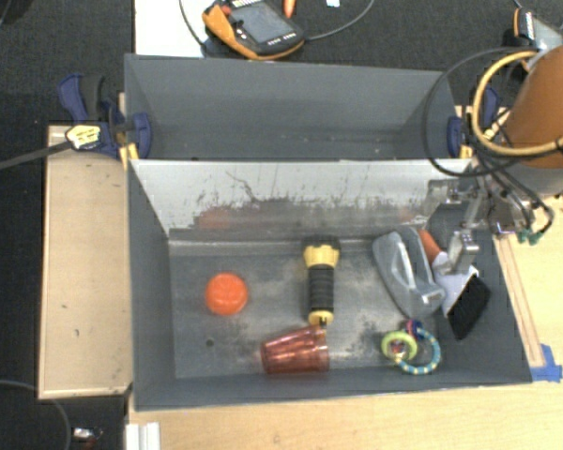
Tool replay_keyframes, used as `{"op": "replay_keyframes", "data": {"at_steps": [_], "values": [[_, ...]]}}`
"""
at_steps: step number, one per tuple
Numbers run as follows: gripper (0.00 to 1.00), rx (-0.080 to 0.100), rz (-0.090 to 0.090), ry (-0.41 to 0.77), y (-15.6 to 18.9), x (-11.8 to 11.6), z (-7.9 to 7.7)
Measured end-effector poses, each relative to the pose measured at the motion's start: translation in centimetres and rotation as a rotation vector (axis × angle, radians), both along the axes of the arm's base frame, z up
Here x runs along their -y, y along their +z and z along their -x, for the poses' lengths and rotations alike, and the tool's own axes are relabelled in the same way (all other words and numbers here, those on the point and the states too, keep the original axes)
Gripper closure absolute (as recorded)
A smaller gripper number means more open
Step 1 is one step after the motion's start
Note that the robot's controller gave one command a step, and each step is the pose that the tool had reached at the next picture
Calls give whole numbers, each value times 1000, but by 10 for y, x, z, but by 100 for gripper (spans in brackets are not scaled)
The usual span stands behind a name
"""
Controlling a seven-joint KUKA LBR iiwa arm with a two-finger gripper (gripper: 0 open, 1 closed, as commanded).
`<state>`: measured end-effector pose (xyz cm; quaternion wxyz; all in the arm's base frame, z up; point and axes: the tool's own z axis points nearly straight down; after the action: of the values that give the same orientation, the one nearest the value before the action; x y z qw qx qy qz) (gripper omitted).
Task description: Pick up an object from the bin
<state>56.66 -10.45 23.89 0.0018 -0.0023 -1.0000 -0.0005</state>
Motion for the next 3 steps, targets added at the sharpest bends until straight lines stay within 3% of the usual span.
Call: {"op": "replay_keyframes", "data": {"at_steps": [1, 2, 3], "values": [[0, 8, 2, 5, 5, -1, -1], [0, 10, 2, 237, -121, -18, 65], [0, 21, 6, 331, -76, -25, 85]]}}
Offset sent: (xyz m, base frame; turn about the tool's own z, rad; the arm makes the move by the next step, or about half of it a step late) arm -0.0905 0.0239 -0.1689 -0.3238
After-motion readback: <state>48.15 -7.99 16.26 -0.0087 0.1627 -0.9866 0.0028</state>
